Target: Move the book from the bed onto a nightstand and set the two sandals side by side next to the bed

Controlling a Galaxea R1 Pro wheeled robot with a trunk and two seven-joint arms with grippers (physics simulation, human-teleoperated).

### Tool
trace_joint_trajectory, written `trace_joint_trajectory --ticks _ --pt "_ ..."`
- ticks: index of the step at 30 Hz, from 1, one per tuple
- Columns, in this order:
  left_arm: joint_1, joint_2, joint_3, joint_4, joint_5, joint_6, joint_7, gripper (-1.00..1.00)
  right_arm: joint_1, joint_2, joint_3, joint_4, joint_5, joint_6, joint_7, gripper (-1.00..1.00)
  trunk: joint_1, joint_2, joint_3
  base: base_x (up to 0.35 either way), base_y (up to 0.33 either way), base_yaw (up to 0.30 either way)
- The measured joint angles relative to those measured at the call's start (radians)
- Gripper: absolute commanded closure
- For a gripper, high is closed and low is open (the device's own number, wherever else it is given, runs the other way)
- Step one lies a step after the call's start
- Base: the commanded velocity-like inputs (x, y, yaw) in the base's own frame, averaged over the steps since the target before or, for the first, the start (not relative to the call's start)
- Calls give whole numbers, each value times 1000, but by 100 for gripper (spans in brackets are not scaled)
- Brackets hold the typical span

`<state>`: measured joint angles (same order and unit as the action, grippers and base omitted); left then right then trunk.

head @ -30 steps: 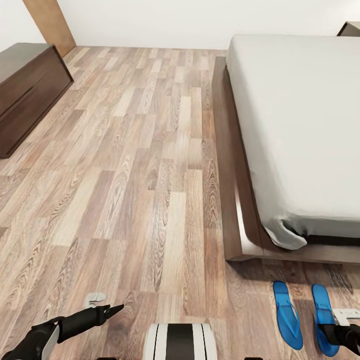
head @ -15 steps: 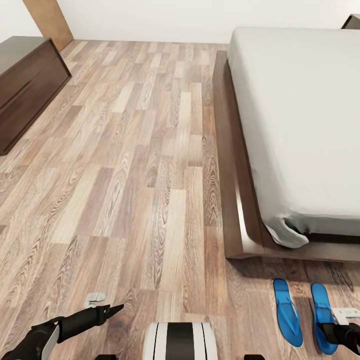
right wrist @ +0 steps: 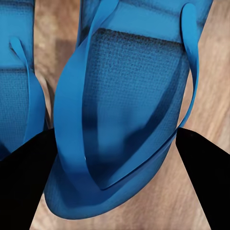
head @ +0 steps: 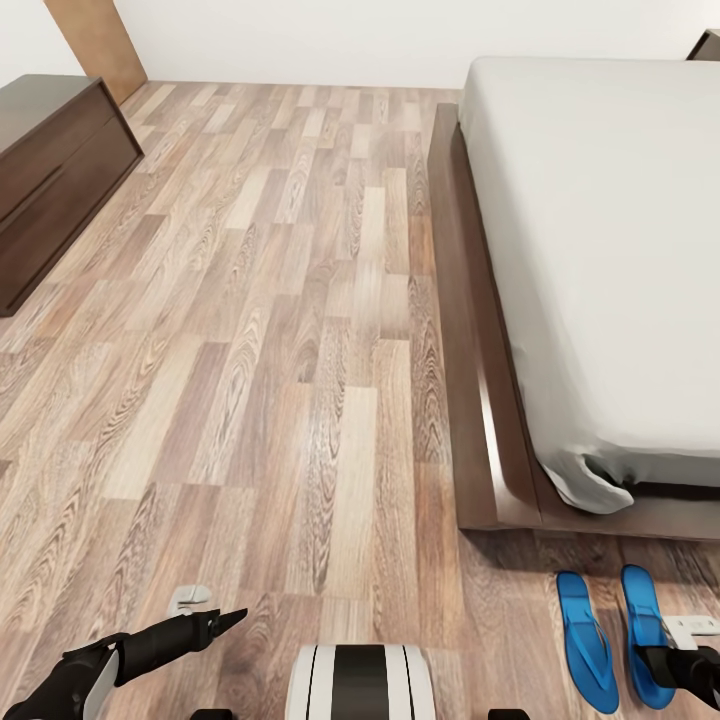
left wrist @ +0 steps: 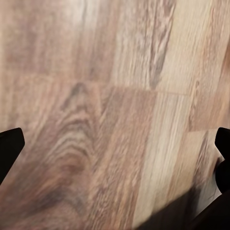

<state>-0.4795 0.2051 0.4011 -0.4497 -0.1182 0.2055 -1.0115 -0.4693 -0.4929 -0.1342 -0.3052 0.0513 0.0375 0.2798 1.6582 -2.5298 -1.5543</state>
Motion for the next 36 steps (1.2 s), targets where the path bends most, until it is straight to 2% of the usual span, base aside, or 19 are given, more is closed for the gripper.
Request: trace_joint_trajectory --ticks 23,28,36 --pt "0 0 -1 0 -2 -1 -3 -100 0 0 0 1 0 0 0 100 10 -5 -85 0 0 0" --pt "0 0 0 0 -1 -1 -4 -100 0 0 0 0 0 0 0 100 10 -5 -85 8 0 0" --pt "0 0 -1 0 -2 -1 -2 -100 0 1 0 1 0 0 0 100 10 -5 -85 180 0 0"
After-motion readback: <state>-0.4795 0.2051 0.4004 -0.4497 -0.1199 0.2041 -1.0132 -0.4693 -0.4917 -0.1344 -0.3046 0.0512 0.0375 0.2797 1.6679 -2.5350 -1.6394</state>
